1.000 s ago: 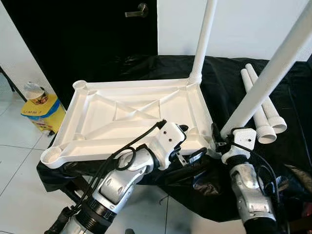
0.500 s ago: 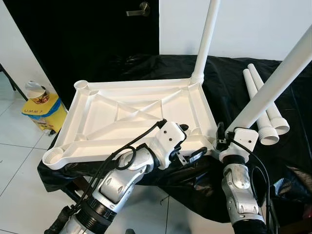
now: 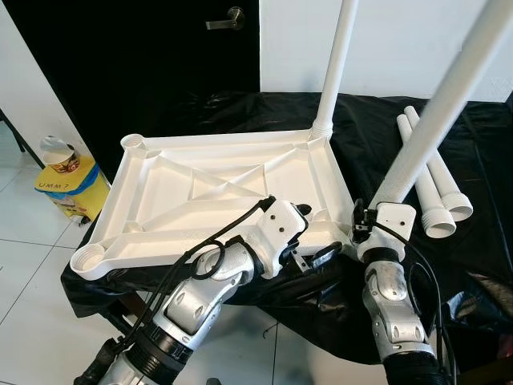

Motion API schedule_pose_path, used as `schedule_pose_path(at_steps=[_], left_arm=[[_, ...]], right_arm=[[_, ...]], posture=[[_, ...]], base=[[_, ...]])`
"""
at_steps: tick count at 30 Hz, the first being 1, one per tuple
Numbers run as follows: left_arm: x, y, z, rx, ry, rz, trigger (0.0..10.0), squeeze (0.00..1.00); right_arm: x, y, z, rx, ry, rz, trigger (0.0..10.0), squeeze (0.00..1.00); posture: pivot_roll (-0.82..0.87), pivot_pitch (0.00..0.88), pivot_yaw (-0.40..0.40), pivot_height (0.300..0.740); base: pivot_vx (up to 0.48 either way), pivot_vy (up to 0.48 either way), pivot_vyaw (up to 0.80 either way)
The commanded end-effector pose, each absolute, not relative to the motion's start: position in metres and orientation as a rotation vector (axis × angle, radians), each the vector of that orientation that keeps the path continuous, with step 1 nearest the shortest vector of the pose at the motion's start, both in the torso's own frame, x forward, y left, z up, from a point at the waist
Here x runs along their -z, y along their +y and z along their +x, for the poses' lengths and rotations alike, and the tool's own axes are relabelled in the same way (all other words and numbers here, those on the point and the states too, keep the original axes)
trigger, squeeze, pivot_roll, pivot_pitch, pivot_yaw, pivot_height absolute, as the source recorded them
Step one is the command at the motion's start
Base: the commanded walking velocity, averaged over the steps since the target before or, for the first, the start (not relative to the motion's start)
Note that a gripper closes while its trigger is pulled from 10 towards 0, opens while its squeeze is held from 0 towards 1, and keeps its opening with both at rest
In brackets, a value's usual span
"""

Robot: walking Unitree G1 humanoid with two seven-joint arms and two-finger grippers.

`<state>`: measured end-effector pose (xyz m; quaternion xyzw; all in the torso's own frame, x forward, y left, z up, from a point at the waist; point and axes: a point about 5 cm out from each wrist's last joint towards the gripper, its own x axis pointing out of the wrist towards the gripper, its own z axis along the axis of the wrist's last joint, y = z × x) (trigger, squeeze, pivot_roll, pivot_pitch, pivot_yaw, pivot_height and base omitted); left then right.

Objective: Building children table

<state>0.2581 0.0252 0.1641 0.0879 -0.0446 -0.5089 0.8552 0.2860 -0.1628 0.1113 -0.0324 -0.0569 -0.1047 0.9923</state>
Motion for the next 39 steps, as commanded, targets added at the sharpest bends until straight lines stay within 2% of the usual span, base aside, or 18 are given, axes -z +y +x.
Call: schedule_pose_path(at_steps=[1, 15, 19, 23, 39], left_arm=[[-0.162, 0.023, 0.251, 1.171, -0.083, 0.193, 10.0, 0.0], [-0.161, 0.025, 0.251, 1.164, -0.077, 0.195, 10.0, 0.0], [-0.162, 0.028, 0.253, 1.158, -0.077, 0.198, 10.0, 0.0], [-0.164, 0.03, 0.253, 1.16, -0.078, 0.209, 10.0, 0.0], [-0.165, 0.033, 0.249, 1.154, -0.072, 0.216, 10.0, 0.0]], right_arm=[[-0.082, -0.166, 0.277, 0.205, 0.041, -0.093, 10.0, 0.0], [-0.085, -0.162, 0.274, 0.074, -0.011, -0.126, 10.0, 0.0], [-0.085, -0.168, 0.267, -0.026, -0.066, -0.126, 10.0, 0.0], [-0.083, -0.172, 0.266, -0.051, -0.076, -0.113, 10.0, 0.0], [-0.079, -0.177, 0.263, -0.16, -0.092, -0.102, 10.0, 0.0]], posture=[[-0.07, 0.011, 0.015, 0.74], [-0.06, 0.021, 0.018, 0.74], [-0.05, 0.028, 0.027, 0.74], [-0.01, 0.038, 0.048, 0.74], [0.02, 0.048, 0.036, 0.74]], base=[[0.0, 0.0, 0.0], [0.0, 0.0, 0.0], [0.0, 0.0, 0.0], [0.0, 0.0, 0.0], [0.0, 0.0, 0.0]])
